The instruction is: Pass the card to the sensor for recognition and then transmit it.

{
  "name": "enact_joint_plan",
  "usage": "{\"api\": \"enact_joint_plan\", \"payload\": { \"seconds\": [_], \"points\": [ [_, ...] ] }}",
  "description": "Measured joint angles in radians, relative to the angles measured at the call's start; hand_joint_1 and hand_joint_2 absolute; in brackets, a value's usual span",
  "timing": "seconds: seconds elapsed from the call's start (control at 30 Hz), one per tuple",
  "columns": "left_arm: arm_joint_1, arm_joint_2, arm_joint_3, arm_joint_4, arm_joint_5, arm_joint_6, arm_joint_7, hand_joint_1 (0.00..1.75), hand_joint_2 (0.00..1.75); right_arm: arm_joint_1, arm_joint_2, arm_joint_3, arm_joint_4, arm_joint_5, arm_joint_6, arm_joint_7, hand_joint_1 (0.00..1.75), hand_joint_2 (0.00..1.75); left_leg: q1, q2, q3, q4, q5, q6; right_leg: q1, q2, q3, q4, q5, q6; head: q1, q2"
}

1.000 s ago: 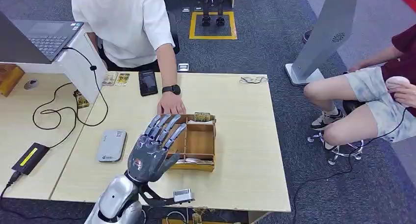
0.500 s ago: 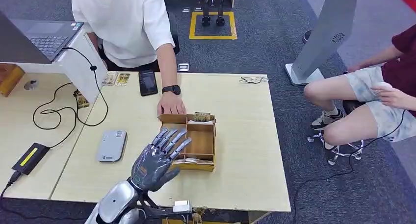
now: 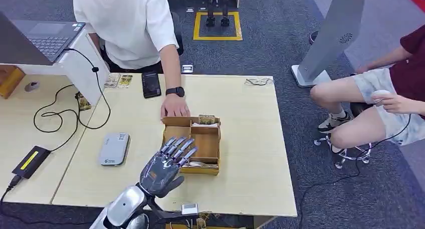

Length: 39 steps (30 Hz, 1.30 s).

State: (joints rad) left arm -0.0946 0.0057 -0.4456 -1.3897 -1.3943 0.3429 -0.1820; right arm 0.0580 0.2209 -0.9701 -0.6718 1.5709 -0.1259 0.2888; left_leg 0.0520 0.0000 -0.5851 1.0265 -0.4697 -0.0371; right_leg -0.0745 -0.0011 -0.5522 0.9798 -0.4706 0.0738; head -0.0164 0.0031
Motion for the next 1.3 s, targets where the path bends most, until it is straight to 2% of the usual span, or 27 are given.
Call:
{"api": "enact_joint_plan", "payload": {
  "seconds": [0.13, 0.3, 0.57, 0.67, 0.87, 0.93, 1.07, 1.23, 1.3],
  "points": [
    [-0.005, 0.002, 0.000, 0.019, -0.019, 0.001, 0.033, 0.00, 1.75, 0.000, 0.000, 0.000, 0.000, 0.000, 0.000, -0.001, 0.00, 0.00, 0.000, 0.000, 0.000, 0.000, 0.000, 0.000, 0.000, 0.000, 0.000, 0.000, 0.000, 0.000, 0.000, 0.000],
    [-0.013, -0.007, 0.001, 0.037, -0.121, 0.011, 0.172, 0.00, 1.75, 0.000, 0.000, 0.004, 0.000, 0.000, 0.002, 0.000, 0.00, 0.00, 0.000, 0.000, 0.000, 0.000, 0.000, 0.000, 0.000, 0.000, 0.000, 0.000, 0.000, 0.000, 0.000, 0.000],
    [-0.015, -0.014, 0.003, 0.010, -0.127, 0.017, 0.430, 0.00, 1.75, 0.005, 0.005, 0.007, -0.019, 0.000, 0.016, 0.001, 0.00, 0.00, 0.000, 0.000, 0.000, 0.000, 0.000, 0.000, 0.000, 0.000, 0.000, 0.000, 0.000, 0.000, 0.000, 0.000],
    [-0.015, -0.014, 0.003, -0.027, -0.128, 0.013, 0.467, 0.00, 1.75, 0.007, 0.011, 0.007, -0.031, 0.000, 0.018, 0.002, 0.00, 0.00, 0.000, 0.000, 0.000, 0.000, 0.000, 0.000, 0.000, 0.000, 0.000, 0.000, 0.000, 0.000, 0.000, 0.000],
    [-0.006, -0.014, 0.010, -0.078, -0.128, 0.015, 0.472, 0.00, 1.75, 0.009, 0.021, 0.007, -0.045, 0.000, 0.026, 0.008, 0.00, 0.00, 0.000, 0.000, 0.000, 0.000, 0.000, 0.000, 0.000, 0.000, 0.000, 0.000, 0.000, 0.000, 0.000, 0.000],
    [0.006, -0.024, 0.029, -0.099, -0.128, 0.015, 0.414, 0.00, 1.75, 0.011, 0.025, 0.007, -0.053, 0.000, 0.030, 0.008, 0.00, 0.00, 0.000, 0.000, 0.000, 0.000, 0.000, 0.000, 0.000, 0.000, 0.000, 0.000, 0.000, 0.000, 0.000, 0.000],
    [0.022, -0.045, 0.064, -0.116, -0.128, 0.014, 0.370, 0.00, 1.75, 0.014, 0.031, 0.007, -0.061, 0.000, 0.032, 0.008, 0.00, 0.00, 0.000, 0.000, 0.000, 0.000, 0.000, 0.000, 0.000, 0.000, 0.000, 0.000, 0.000, 0.000, 0.000, 0.000],
    [0.037, -0.091, 0.110, -0.115, -0.127, 0.005, 0.217, 0.00, 1.75, 0.014, 0.034, 0.006, -0.069, 0.000, 0.033, 0.001, 0.00, 0.00, 0.000, 0.000, 0.000, 0.000, 0.000, 0.000, 0.000, 0.000, 0.000, 0.000, 0.000, 0.000, 0.000, 0.000],
    [0.037, -0.097, 0.114, -0.111, -0.127, 0.005, 0.185, 0.00, 1.75, 0.014, 0.034, 0.006, -0.069, 0.000, 0.030, -0.002, 0.00, 0.00, 0.000, 0.000, 0.000, 0.000, 0.000, 0.000, 0.000, 0.000, 0.000, 0.000, 0.000, 0.000, 0.000, 0.000]
  ]
}}
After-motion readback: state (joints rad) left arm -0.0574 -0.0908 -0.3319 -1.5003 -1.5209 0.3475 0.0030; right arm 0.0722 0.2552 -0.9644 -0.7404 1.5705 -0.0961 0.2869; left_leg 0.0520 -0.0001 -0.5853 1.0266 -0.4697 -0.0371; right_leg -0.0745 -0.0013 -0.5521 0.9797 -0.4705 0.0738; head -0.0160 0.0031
